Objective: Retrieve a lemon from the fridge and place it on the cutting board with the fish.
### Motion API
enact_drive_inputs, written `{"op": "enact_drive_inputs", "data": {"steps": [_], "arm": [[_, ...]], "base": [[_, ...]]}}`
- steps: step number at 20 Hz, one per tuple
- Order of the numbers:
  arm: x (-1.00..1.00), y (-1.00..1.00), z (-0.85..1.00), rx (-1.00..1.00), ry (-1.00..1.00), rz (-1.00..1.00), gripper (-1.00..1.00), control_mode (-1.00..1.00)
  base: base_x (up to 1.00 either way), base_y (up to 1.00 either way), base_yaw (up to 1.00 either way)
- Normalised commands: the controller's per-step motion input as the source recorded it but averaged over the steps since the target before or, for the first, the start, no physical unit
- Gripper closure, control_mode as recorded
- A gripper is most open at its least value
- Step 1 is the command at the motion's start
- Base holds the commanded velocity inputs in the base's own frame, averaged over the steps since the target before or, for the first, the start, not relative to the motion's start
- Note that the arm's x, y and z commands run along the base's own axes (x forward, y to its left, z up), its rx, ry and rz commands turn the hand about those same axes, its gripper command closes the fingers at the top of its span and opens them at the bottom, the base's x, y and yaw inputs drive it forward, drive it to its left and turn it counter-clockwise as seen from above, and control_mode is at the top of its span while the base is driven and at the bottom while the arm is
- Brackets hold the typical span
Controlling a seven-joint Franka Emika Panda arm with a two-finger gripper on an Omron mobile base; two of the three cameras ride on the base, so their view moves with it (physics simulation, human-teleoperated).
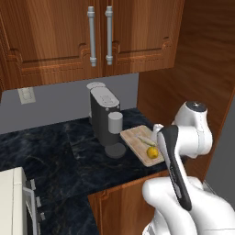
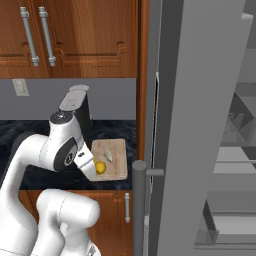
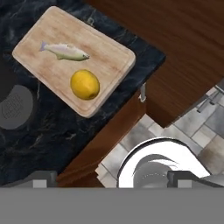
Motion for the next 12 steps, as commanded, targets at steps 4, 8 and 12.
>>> {"op": "enact_drive_inputs", "data": {"steps": [4,8,12], "arm": [[-0.18,0.24,0.43,-0.05,0.0,0.21,-1.0,-1.0],[-0.5,0.55,0.02,-0.17,-0.08,0.2,-1.0,-1.0],[-0.57,0.56,0.07,-0.26,-0.08,0.17,-1.0,-1.0]], "base": [[0.0,0.0,0.0],[0.0,0.0,0.0],[0.0,0.0,0.0]]}}
